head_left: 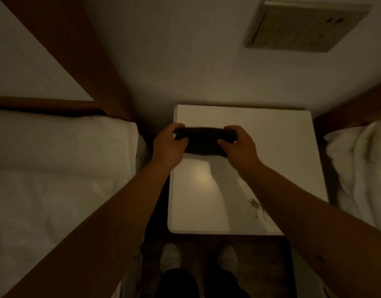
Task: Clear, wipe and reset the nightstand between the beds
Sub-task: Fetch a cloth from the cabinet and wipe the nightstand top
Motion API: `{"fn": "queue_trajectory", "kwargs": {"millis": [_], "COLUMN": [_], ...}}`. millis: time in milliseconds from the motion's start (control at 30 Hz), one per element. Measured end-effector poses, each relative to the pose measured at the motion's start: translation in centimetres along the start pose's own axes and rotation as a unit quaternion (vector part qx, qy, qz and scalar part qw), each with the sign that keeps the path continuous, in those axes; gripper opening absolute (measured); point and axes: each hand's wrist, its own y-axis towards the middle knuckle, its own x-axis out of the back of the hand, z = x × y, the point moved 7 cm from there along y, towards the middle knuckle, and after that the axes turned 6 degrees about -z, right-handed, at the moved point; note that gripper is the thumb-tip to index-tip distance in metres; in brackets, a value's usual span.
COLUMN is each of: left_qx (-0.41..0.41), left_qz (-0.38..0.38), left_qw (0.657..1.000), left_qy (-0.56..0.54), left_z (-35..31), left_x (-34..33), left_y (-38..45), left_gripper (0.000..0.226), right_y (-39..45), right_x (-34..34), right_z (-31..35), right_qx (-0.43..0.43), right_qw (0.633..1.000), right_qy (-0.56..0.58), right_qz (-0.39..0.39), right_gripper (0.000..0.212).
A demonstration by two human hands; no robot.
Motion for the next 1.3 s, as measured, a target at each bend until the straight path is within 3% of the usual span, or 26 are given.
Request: {"fn": "queue_trajectory", "kwargs": {"millis": [133, 300, 433, 500, 600, 667, 700, 1100, 1300], "left_qx": [-0.054, -0.109, -0.164, -0.162, -0.188, -0.2, -0.201, -0.201, -0.209], "left_qz": [-0.035, 0.004, 0.018, 0.024, 0.037, 0.044, 0.044, 0.057, 0.019], "left_qw": [0.997, 0.993, 0.959, 0.937, 0.887, 0.874, 0.873, 0.883, 0.916], "left_qy": [0.036, 0.04, 0.229, 0.31, 0.42, 0.441, 0.441, 0.421, 0.343], "left_z": [1.2, 2.7, 5.6, 7.8, 10.3, 11.0, 11.1, 11.3, 11.2], "left_x": [-2.3, -4.5, -5.5, -5.4, -5.7, -6.0, -6.0, -6.0, -5.4], "left_y": [3.0, 1.9, -4.1, -7.8, -12.3, -13.7, -13.8, -13.6, -13.7], "left_gripper": [0.045, 0.071, 0.084, 0.08, 0.079, 0.08, 0.081, 0.084, 0.086], "right_y": [4.2, 5.7, 5.2, 4.6, 3.5, 3.7, 4.2, 9.9, 5.7], "right_x": [-1.2, -1.8, -1.9, -3.3, -7.1, -8.9, -9.3, -10.6, -10.4], "right_z": [-0.6, -2.4, -2.6, -1.4, -0.5, -0.9, -0.9, 1.1, -0.2], "right_qx": [0.09, 0.138, 0.157, 0.218, 0.366, 0.413, 0.416, 0.422, 0.428], "right_qw": [0.994, 0.98, 0.951, 0.919, 0.822, 0.762, 0.751, 0.738, 0.769], "right_qy": [-0.06, -0.138, -0.243, -0.317, -0.435, -0.491, -0.504, -0.521, -0.469], "right_qz": [-0.027, -0.041, -0.106, -0.089, 0.032, 0.089, 0.094, 0.083, 0.079], "right_gripper": [0.039, 0.045, 0.068, 0.076, 0.081, 0.08, 0.079, 0.063, 0.055]}}
